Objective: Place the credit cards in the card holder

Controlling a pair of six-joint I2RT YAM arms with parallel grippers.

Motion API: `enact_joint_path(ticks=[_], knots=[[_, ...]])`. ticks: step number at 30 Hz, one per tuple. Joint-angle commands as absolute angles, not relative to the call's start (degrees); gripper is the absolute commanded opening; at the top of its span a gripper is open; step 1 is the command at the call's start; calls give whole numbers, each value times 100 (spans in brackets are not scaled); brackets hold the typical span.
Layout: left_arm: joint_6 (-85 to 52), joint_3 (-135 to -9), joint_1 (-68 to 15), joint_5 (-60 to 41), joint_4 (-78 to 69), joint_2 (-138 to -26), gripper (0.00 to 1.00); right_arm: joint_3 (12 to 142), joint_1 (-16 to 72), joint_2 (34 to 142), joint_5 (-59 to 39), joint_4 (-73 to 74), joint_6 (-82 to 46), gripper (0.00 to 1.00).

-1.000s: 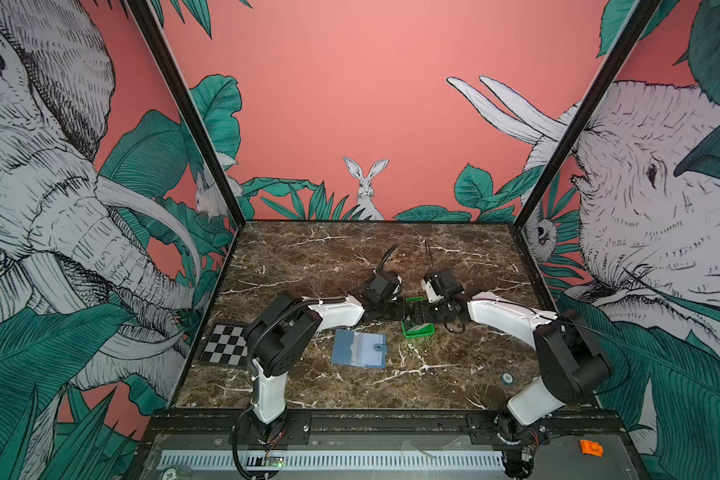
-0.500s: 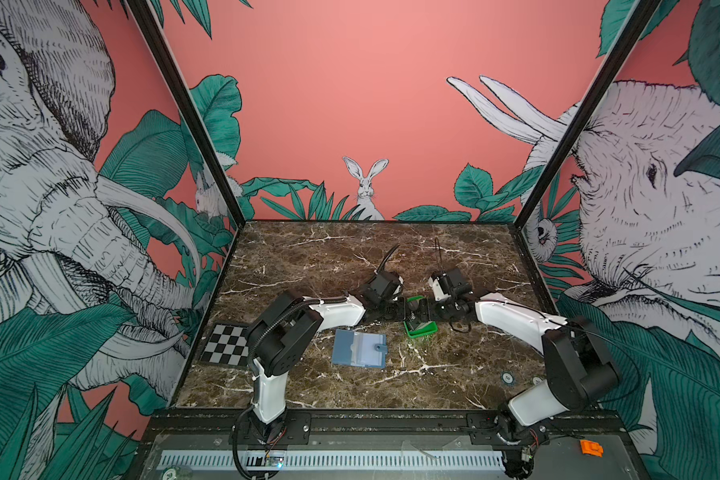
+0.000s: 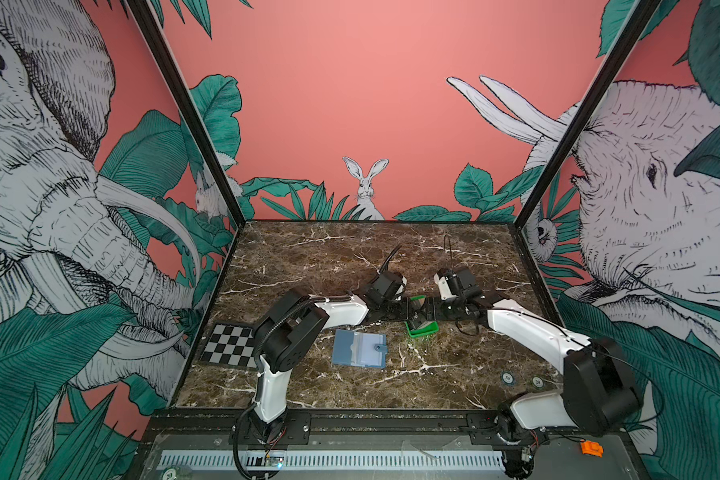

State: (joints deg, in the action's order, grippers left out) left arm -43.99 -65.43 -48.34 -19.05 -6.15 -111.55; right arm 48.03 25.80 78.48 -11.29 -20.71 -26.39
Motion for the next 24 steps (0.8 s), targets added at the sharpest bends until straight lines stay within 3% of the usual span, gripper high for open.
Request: enact_joint_path(ticks=[1,4,8,24], knots=[[-4433,-6566,-4861,-1856,-469,-11285,15,4651,2566,7675,-1514,-1952,-2905,56],[-4430,-6557,-4870,-1868,-477,-11286,15,4621,2563,7731,-1727,-1900,-2984,39],[-4440,-6539,-4875,-1863,-493,-11285,15,4536,2566,7817,-1812,-1741,-3070,24],[-4526,-6513,-4890,-1893,-625,-11282,15,4460,2569,8216,-1938,-1477,-3077,14]])
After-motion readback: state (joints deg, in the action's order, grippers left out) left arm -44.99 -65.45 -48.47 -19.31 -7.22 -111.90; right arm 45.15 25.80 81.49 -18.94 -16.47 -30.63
